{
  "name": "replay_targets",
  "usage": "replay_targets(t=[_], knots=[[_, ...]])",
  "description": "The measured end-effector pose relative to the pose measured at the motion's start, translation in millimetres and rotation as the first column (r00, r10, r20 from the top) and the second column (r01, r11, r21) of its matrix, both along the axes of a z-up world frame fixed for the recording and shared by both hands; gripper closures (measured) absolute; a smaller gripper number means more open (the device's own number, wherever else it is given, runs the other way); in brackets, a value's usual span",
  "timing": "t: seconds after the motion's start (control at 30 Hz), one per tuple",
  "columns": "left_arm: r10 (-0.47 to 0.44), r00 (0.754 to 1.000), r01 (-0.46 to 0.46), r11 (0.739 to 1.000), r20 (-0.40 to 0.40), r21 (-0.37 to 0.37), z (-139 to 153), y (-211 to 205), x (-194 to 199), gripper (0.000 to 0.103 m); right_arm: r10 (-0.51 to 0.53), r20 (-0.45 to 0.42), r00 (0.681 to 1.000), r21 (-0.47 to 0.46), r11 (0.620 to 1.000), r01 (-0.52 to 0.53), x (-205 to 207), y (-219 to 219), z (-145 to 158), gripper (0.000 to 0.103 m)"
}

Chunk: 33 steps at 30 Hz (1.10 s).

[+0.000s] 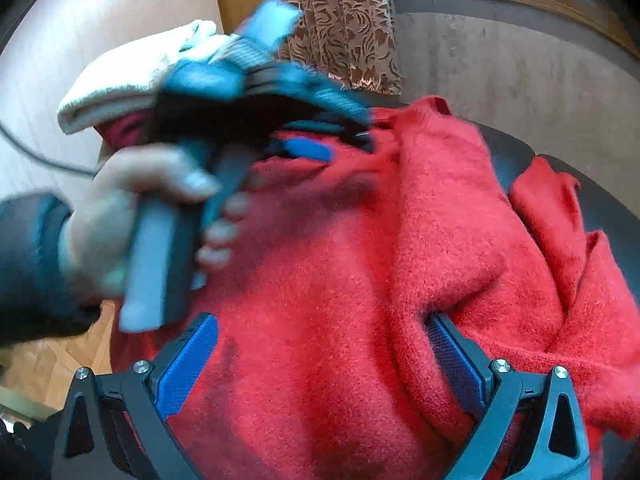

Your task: Fold clothes

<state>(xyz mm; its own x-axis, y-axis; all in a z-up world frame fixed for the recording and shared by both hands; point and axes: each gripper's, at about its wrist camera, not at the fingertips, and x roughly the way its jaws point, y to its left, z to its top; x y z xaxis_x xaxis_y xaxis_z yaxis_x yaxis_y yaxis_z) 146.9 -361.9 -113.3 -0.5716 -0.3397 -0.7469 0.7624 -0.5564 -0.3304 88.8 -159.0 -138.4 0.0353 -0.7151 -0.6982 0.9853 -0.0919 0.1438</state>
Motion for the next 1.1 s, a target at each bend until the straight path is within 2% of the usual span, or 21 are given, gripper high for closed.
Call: replay_targets(t=[0.07,0.13,0.2,0.27,0.4,0.53,0.57,0.63,0.67,0.7,0.73,0.8,0.87,0.93,0.97,1.0,1.1], knots=[[-0.028,1.000,0.029,0.997,0.011,-0.073,-2.8,12.2,-0.8,0.052,-0.004,0.004,1.000,-0.001,1.000,0.004,-2.4,-0.2,0.1,0.000],[-0.039,0.998,0.043,0.995,0.043,-0.092,-3.1,15.3,-7.4,0.047,-0.011,0.025,1.000,0.012,1.000,0.010,-2.3,-5.7,1.5,0.000],[-0.046,0.996,0.055,0.991,0.077,-0.123,-3.1,20.2,-13.3,0.041,-0.075,0.036,0.997,0.015,0.997,0.074,-30.2,-6.2,10.0,0.000],[-0.050,0.993,0.066,0.986,0.107,-0.152,-3.3,25.1,-18.3,0.039,-0.144,0.046,0.988,0.019,0.989,0.143,-60.7,-6.1,19.2,0.000],[-0.053,0.997,0.061,0.988,0.063,-0.140,-4.3,23.0,-11.8,0.039,-0.280,0.065,0.958,0.028,0.960,0.279,-121.8,-6.0,37.5,0.000],[-0.052,0.998,0.055,0.990,0.028,-0.127,-4.9,20.8,-5.5,0.039,-0.411,0.083,0.908,0.039,0.912,0.409,-182.9,-5.9,55.8,0.003],[-0.052,0.998,0.055,0.990,0.026,-0.128,-4.8,21.0,-4.9,0.038,-0.442,0.087,0.893,0.042,0.897,0.440,-198.1,-5.8,60.4,0.006],[-0.051,0.998,0.053,0.990,0.025,-0.129,-5.1,22.5,-4.8,0.038,-0.459,0.079,0.885,0.110,0.886,0.450,-211.8,-20.2,43.2,0.029],[-0.050,0.998,0.053,0.990,0.023,-0.129,-5.3,23.3,-4.6,0.038,-0.465,0.074,0.882,0.146,0.880,0.452,-217.9,-28.0,33.3,0.036],[-0.050,0.999,0.052,0.990,0.021,-0.130,-5.4,23.4,-3.9,0.038,-0.471,0.069,0.879,0.182,0.873,0.453,-224.0,-35.9,23.5,0.049],[-0.049,0.999,0.051,0.990,0.018,-0.129,-5.6,23.6,-3.1,0.038,-0.477,0.064,0.877,0.218,0.864,0.454,-230.0,-43.7,13.7,0.054],[-0.048,0.999,0.049,0.990,0.014,-0.130,-5.8,23.9,-1.9,0.038,-0.451,0.003,0.892,0.240,0.867,0.437,-222.2,-54.9,3.4,0.054],[-0.047,0.999,0.049,0.990,0.013,-0.132,-5.7,24.5,-1.1,0.037,-0.400,-0.085,0.913,0.236,0.882,0.408,-208.7,-61.2,3.4,0.060],[-0.047,0.999,0.049,0.990,0.016,-0.134,-5.4,25.4,-0.4,0.037,-0.336,-0.183,0.924,0.240,0.896,0.373,-193.6,-66.4,4.9,0.082],[-0.047,0.999,0.049,0.990,0.017,-0.134,-5.4,25.9,0.2,0.037,-0.290,-0.269,0.918,0.250,0.900,0.358,-184.0,-67.7,6.6,0.085],[-0.046,0.999,0.048,0.990,0.017,-0.134,-5.5,26.3,0.8,0.037,-0.239,-0.359,0.902,0.264,0.901,0.344,-173.9,-68.9,8.5,0.099],[-0.046,0.999,0.048,0.989,0.022,-0.137,-5.8,27.9,2.5,0.037,-0.168,-0.517,0.839,0.266,0.901,0.344,-169.1,-57.2,23.0,0.098]])
